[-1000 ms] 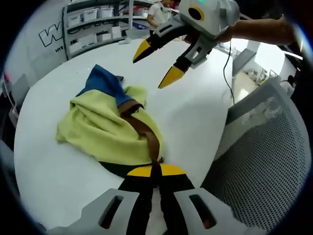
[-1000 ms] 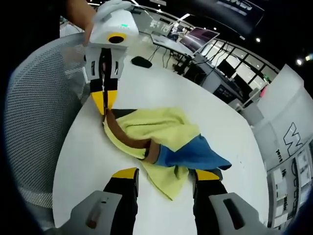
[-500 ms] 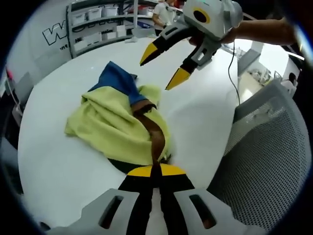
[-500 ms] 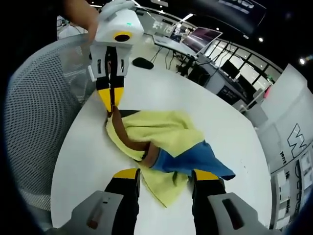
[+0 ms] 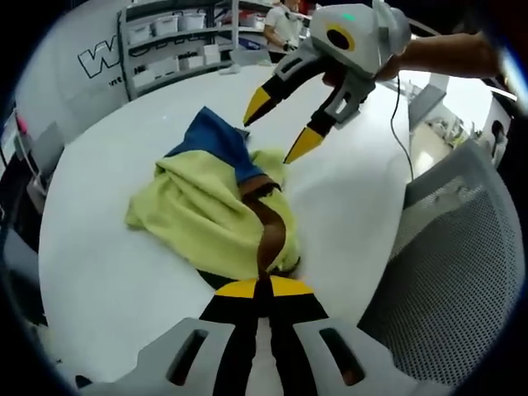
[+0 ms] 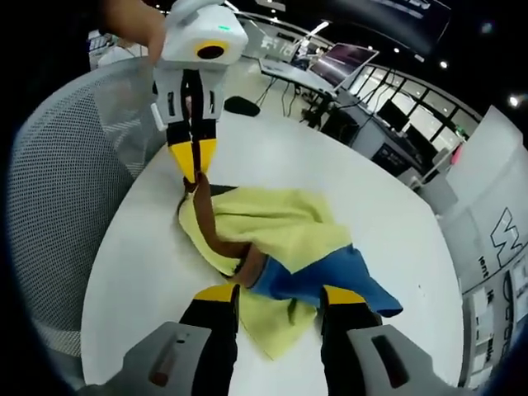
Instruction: Fold the garment on the visible template until the final outline fits inside the template.
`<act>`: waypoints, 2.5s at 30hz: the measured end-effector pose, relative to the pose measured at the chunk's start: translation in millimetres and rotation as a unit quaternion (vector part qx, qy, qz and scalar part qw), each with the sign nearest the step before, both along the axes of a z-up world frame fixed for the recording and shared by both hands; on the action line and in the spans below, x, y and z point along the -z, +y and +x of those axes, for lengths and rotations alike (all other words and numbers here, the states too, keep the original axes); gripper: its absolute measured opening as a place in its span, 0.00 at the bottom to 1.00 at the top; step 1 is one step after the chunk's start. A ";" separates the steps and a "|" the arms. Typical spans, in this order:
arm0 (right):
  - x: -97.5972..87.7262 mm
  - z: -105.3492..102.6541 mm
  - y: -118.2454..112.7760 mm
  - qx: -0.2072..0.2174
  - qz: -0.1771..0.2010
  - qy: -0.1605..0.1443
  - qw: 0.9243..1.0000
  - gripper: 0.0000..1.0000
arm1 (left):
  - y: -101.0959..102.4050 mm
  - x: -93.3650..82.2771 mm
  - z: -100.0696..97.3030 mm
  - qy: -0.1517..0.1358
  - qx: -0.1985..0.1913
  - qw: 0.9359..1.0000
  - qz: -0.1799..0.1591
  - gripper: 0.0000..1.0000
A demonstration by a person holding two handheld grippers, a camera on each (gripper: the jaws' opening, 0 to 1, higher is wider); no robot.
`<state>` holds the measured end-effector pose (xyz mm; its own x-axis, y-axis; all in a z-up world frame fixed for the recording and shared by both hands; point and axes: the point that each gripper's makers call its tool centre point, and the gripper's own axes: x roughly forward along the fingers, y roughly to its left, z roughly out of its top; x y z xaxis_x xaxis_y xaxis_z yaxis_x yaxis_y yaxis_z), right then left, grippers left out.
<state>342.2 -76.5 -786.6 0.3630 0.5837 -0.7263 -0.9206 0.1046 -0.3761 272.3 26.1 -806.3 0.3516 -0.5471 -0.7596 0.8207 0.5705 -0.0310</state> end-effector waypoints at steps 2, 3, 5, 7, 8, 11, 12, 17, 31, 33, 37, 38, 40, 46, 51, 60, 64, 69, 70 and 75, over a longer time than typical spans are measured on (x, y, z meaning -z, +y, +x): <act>1.2 1.3 1.7 -0.002 -0.002 0.002 1.000 0.35 | 1.7 -0.2 0.5 0.000 -0.003 1.000 0.001 0.02; 2.4 2.4 3.2 -0.003 -0.004 0.002 1.000 0.34 | 2.4 0.0 0.3 0.000 -0.003 1.000 0.001 0.02; 4.9 4.3 5.4 -0.006 -0.008 0.004 1.000 0.34 | 3.6 0.5 -0.3 0.001 -0.004 1.000 0.002 0.02; 6.3 4.8 7.4 -0.009 -0.011 0.005 1.000 0.33 | 4.5 0.9 -0.4 0.001 -0.006 1.000 0.002 0.02; 7.6 5.4 8.8 -0.012 -0.013 0.007 1.000 0.33 | 5.3 1.0 -0.2 0.001 -0.007 1.000 0.001 0.02; 11.3 6.9 11.2 -0.014 -0.016 0.012 1.000 0.32 | 7.4 0.8 0.5 0.001 -0.011 1.000 0.001 0.02; 12.9 7.4 12.1 -0.014 -0.017 0.014 1.000 0.32 | 8.4 0.2 1.3 0.001 -0.013 1.000 0.001 0.02; 20.4 8.5 15.2 -0.013 -0.021 0.025 0.999 0.30 | 12.2 -1.2 4.0 -0.001 -0.019 1.000 0.002 0.02; 38.0 9.8 25.9 -0.031 -0.039 0.054 0.997 0.28 | 12.0 2.9 2.0 0.000 -0.013 1.000 0.004 0.02; 39.7 8.8 26.4 -0.032 -0.040 0.059 0.997 0.27 | 11.3 3.6 1.4 0.001 -0.013 1.000 0.003 0.02; 43.1 7.3 27.2 -0.032 -0.040 0.069 0.996 0.24 | 11.3 4.9 1.0 0.003 -0.015 1.000 0.001 0.02; 44.2 6.1 27.5 -0.032 -0.040 0.072 0.996 0.23 | 11.6 5.0 0.9 0.004 -0.016 1.000 0.001 0.02; 46.3 5.2 27.9 -0.031 -0.039 0.075 0.996 0.21 | 12.5 6.7 0.8 0.005 -0.017 1.000 0.001 0.02; 51.2 -0.2 29.4 0.003 -0.016 0.125 0.992 0.16 | 15.9 12.9 -3.9 0.017 -0.011 1.000 0.003 0.02; 49.9 -0.7 29.0 0.011 -0.010 0.123 0.992 0.13 | 21.8 16.3 -4.4 0.017 -0.003 1.000 0.011 0.07; 47.2 -0.8 19.0 0.017 -0.013 0.111 0.994 0.13 | 31.8 26.9 -12.0 0.026 0.031 0.998 0.040 0.11; 44.0 2.2 7.7 0.028 -0.015 0.109 0.994 0.17 | 24.2 24.3 -13.7 0.022 0.045 0.998 0.035 0.12; 44.5 2.5 -2.9 0.028 -0.026 0.100 0.994 0.16 | 14.3 25.1 -13.8 0.018 0.055 0.998 0.035 0.13; 45.5 4.7 -7.4 0.026 -0.037 0.089 0.995 0.13 | 13.6 26.6 -14.0 0.019 0.055 0.998 0.036 0.13; 45.3 6.0 -6.5 0.040 -0.021 0.097 0.994 0.13 | 14.4 31.8 -15.1 0.018 0.055 0.997 0.044 0.09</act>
<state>348.3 -83.0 -831.9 0.2581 0.5263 -0.8102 -0.9656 0.1677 -0.1987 257.1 40.5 -838.2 0.2649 -0.5108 -0.8178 0.8776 0.4791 -0.0150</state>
